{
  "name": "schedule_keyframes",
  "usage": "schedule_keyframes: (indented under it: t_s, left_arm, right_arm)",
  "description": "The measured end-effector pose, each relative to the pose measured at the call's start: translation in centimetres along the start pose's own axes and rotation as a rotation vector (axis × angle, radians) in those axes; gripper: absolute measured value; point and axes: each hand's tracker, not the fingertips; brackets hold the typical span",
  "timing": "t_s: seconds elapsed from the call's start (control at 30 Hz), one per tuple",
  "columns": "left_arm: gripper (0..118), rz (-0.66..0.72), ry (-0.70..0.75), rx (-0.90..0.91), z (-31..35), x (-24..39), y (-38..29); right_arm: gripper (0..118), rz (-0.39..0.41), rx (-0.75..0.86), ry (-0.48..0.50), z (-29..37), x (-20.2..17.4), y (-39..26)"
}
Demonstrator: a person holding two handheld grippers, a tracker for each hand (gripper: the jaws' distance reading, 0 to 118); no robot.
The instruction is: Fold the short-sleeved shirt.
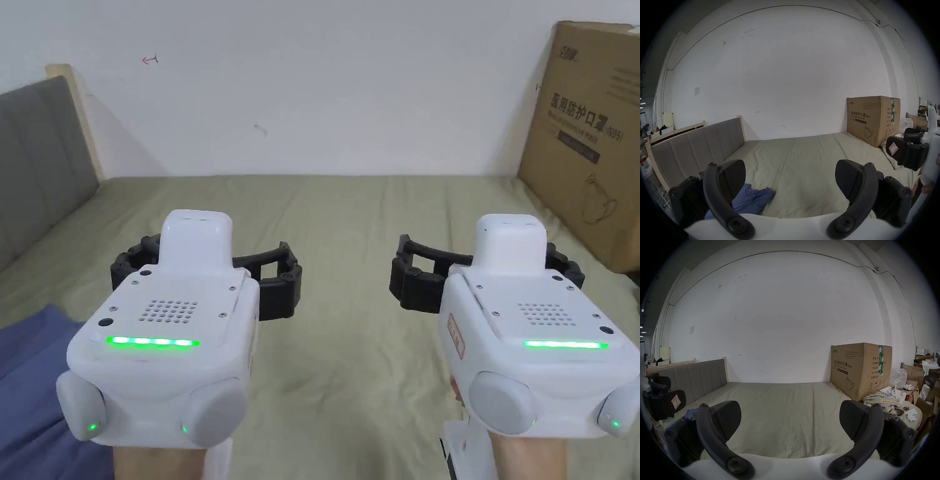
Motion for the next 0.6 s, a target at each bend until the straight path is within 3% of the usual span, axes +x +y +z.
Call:
schedule_keyframes:
  t_s: [0.6]
  left_arm:
    - [113, 0.031, 0.014, -0.011, -0.22, -0.57, -0.4]
  right_arm:
    - [118, 0.002, -0.015, -0.008, 0.07, 0.02, -0.41]
